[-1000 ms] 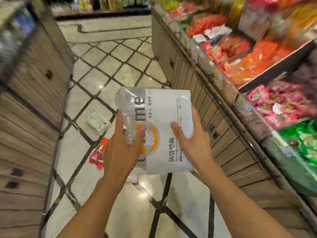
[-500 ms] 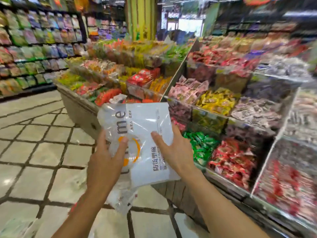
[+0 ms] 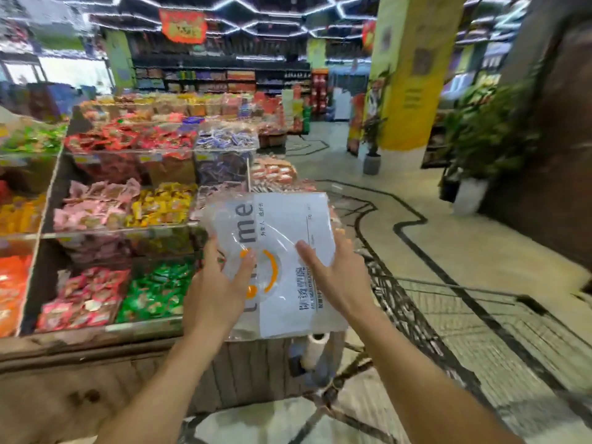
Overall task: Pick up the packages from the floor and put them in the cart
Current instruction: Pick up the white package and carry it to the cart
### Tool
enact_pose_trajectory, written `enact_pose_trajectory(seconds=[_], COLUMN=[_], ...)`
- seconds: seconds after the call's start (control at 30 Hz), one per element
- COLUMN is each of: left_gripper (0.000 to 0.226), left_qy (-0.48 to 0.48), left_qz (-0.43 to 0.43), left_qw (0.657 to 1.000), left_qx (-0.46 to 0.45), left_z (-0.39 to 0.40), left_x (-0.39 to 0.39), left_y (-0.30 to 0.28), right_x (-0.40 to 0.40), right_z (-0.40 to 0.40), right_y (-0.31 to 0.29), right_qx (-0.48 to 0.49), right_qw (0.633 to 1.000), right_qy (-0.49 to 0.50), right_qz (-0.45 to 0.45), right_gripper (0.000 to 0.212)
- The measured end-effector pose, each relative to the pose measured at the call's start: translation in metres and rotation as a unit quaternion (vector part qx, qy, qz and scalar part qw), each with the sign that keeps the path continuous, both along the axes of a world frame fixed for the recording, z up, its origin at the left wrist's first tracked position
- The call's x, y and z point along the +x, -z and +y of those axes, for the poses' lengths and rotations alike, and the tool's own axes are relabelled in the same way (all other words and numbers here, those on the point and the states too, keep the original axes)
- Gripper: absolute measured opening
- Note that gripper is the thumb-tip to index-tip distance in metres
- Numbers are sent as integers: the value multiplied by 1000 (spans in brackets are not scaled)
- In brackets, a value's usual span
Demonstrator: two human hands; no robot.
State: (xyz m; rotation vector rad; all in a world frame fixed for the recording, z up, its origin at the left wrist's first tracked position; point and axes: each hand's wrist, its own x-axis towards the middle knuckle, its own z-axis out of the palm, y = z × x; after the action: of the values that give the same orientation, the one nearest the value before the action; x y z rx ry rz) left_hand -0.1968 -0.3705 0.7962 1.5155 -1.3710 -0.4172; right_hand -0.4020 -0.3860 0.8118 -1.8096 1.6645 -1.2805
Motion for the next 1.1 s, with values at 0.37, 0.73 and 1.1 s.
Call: enact_pose_trajectory(seconds=[0.37, 0.73, 1.1], left_gripper=[82, 70, 67], left_qy=[205, 251, 223], left_qz=[18, 21, 57], left_qw=[978, 965, 963], left_qx=[-10, 69, 143], left_z=[-21, -39, -149], left_x=[-322, -523, -621], left_y=[-1, 43, 145], right_x=[-315, -509, -609], right_z=[55, 51, -80], right_y=[2, 42, 137], right_qx=[8, 60, 151], right_qw=[984, 972, 966], right_qy=[174, 228, 208], right_qz=[-29, -14, 21], right_gripper=[56, 68, 73])
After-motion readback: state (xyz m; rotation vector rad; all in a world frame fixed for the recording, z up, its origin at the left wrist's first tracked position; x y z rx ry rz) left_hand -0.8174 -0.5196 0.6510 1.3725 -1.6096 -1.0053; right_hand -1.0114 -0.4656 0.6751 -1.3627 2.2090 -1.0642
